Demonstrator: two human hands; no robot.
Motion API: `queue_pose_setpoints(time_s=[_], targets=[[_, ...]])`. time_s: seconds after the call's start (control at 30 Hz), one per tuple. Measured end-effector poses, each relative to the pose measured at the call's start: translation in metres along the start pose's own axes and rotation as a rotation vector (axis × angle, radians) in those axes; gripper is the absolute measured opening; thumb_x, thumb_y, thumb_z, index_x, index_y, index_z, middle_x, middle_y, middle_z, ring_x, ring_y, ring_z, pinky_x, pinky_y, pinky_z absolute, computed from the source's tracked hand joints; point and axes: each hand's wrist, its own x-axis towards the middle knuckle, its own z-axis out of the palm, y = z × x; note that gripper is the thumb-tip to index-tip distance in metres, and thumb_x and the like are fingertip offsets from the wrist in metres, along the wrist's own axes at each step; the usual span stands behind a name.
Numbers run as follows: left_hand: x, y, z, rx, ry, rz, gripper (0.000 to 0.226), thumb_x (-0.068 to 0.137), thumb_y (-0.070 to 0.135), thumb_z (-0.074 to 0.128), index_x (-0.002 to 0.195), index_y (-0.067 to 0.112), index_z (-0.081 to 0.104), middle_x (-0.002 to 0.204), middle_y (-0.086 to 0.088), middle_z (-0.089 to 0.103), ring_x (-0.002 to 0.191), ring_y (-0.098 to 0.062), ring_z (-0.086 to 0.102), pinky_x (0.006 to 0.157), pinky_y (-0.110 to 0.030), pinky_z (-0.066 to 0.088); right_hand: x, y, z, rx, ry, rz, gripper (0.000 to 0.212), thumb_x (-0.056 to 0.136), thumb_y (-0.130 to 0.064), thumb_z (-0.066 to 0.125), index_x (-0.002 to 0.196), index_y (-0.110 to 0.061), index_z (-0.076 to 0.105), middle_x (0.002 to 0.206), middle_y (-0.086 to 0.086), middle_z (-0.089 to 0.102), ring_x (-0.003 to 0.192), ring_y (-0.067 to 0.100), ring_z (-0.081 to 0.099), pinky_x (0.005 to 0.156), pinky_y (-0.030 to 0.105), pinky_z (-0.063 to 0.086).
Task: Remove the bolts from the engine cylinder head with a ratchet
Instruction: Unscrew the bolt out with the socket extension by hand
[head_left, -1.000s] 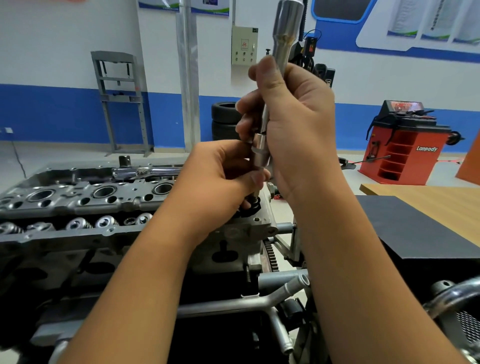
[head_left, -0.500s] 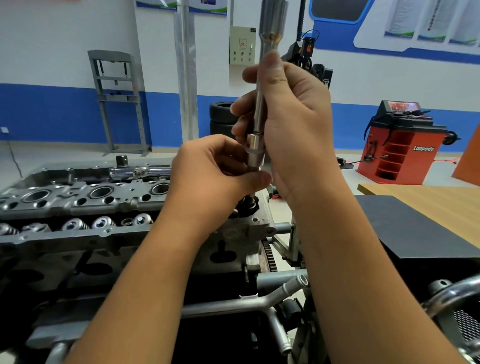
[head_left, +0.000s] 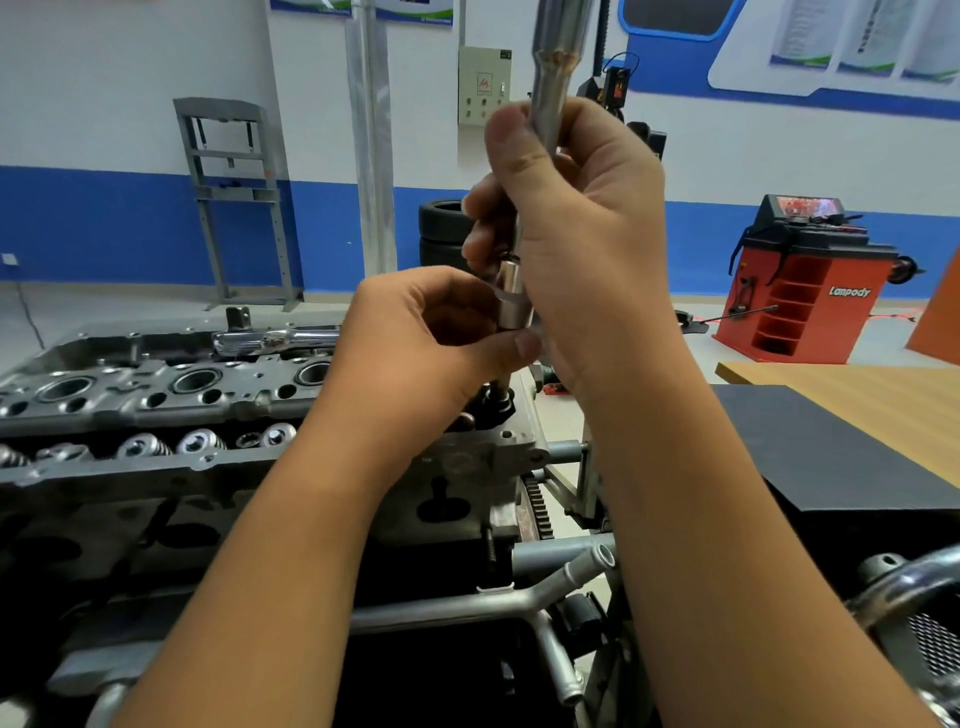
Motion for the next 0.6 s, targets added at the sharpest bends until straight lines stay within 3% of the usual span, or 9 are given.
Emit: queue_pose_setpoints(time_s=[0.07, 0.13, 0.2, 0.3, 0.47, 0.6], targets=[[-0.0009, 0.0010, -0.0011, -0.007, -0.128, -0.011, 0.023, 0.088, 0.013, 0.079, 0.108, 0.025, 0.076, 0.097, 0.009, 0.081, 0.092, -0.010, 0.077, 0.076, -0.031, 0.061, 0.0008, -0.0002, -0.0017, 0.025, -0.010, 0.017, 0.018, 0.107, -0.020, 0.057, 0.093, -0.009, 0.056, 0.072, 0.013, 0.061, 0.055, 0.026, 0.057, 0.052, 0.030, 0.050], [-0.0007, 0.0014, -0.0027, -0.010, -0.149, -0.015, 0.022, 0.093, 0.007, 0.074, 0.108, 0.023, 0.075, 0.094, 0.008, 0.081, 0.090, -0.012, 0.077, 0.068, -0.028, 0.061, 0.0010, -0.0005, -0.0016, 0.043, -0.017, 0.031, 0.019, 0.108, -0.021, 0.056, 0.093, -0.009, 0.056, 0.071, 0.013, 0.060, 0.054, 0.026, 0.056, 0.050, 0.029, 0.049], [0.0003, 0.0004, -0.0013, 0.031, -0.066, -0.004, 0.023, 0.087, 0.008, 0.080, 0.103, 0.024, 0.074, 0.089, 0.007, 0.080, 0.083, -0.013, 0.077, 0.064, -0.027, 0.059, 0.0007, 0.0003, -0.0005, 0.034, -0.024, 0.030, 0.018, 0.107, -0.021, 0.057, 0.093, -0.010, 0.057, 0.071, 0.013, 0.061, 0.054, 0.026, 0.056, 0.050, 0.030, 0.049], [0.0009, -0.0012, 0.0021, 0.092, 0.070, -0.004, 0.029, 0.072, 0.020, 0.092, 0.096, 0.023, 0.075, 0.085, 0.007, 0.079, 0.077, -0.009, 0.076, 0.069, -0.032, 0.061, 0.0004, 0.0009, -0.0003, 0.008, -0.026, 0.024, 0.012, 0.104, -0.017, 0.062, 0.097, -0.008, 0.059, 0.071, 0.012, 0.062, 0.055, 0.025, 0.057, 0.053, 0.032, 0.053], [-0.0008, 0.0024, -0.0012, -0.023, -0.134, -0.016, 0.024, 0.092, 0.007, 0.075, 0.112, 0.021, 0.074, 0.095, 0.006, 0.081, 0.087, -0.013, 0.077, 0.068, -0.027, 0.060, 0.0010, 0.0014, -0.0021, 0.020, -0.009, 0.036, 0.014, 0.105, -0.017, 0.061, 0.093, -0.010, 0.057, 0.072, 0.012, 0.062, 0.056, 0.025, 0.058, 0.053, 0.033, 0.052], [-0.0007, 0.0014, 0.0035, 0.077, 0.058, 0.011, 0.030, 0.077, 0.014, 0.090, 0.097, 0.026, 0.073, 0.085, 0.009, 0.079, 0.077, -0.009, 0.077, 0.064, -0.027, 0.060, 0.0014, 0.0028, -0.0007, 0.048, -0.009, 0.045, 0.019, 0.107, -0.021, 0.059, 0.091, -0.010, 0.056, 0.071, 0.012, 0.062, 0.054, 0.026, 0.056, 0.051, 0.032, 0.052]])
